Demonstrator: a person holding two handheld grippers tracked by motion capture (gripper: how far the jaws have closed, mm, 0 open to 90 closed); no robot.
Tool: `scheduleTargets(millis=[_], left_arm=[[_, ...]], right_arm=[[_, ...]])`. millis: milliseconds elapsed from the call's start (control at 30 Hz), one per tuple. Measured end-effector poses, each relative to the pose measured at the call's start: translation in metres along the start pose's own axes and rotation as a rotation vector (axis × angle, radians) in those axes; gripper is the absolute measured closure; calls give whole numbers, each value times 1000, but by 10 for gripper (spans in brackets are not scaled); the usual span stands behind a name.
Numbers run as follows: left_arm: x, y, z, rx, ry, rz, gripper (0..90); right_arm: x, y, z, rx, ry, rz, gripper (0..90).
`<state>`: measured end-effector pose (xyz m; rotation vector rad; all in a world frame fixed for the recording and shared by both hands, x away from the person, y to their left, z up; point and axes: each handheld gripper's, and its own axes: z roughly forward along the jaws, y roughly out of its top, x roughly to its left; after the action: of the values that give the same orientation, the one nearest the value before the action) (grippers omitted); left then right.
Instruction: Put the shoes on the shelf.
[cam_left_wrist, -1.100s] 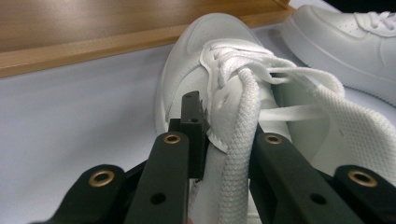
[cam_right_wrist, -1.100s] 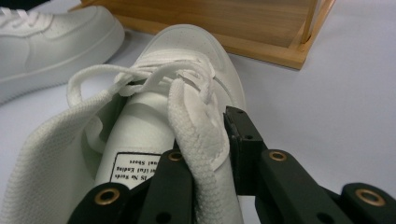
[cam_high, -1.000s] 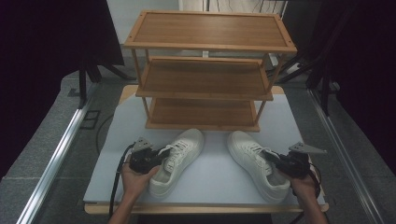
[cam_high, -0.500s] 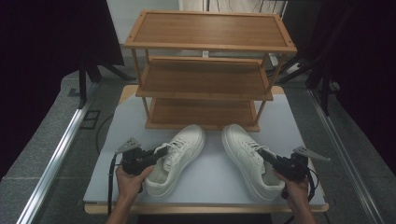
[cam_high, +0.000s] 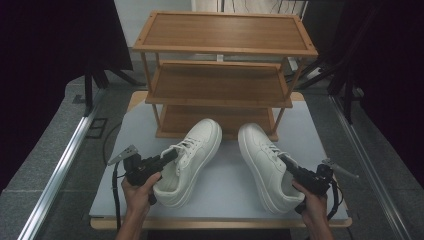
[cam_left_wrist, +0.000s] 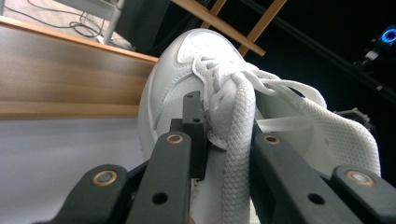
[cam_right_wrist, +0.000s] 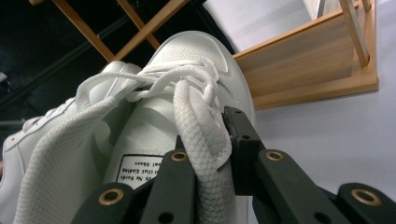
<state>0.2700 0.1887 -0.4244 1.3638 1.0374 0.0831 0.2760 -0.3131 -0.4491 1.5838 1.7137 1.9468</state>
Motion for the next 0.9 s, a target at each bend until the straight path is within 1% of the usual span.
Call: scheduleTargets(millis=[100,233,300,367,467,567,667,767,900], left_arm=[[0,1,-1,-3,-18,-16,811],[-2,3,0,-15,-32,-33,811],[-3,5,1,-23,-42,-37,811],[-4,8,1,-31,-49,-38,811],[-8,14,2,-47,-57,-36,811],[-11,20,3,-59,-69,-38,812],[-14,26,3,-69,-84,-41,812],[-17,34,3,-86,-101,-41,812],[-21,43,3,-100,-114,-41,812]], right_arm=[[0,1,0,-19,7,16,819],[1,3,0,-40,15,36,820],[2,4,1,-46,17,38,820],[4,6,3,-51,22,46,820],[11,11,6,-53,33,31,820],[17,14,7,-68,47,29,820],[21,19,9,-84,70,47,820],[26,24,12,-92,84,52,820],[33,32,14,-105,86,34,820]])
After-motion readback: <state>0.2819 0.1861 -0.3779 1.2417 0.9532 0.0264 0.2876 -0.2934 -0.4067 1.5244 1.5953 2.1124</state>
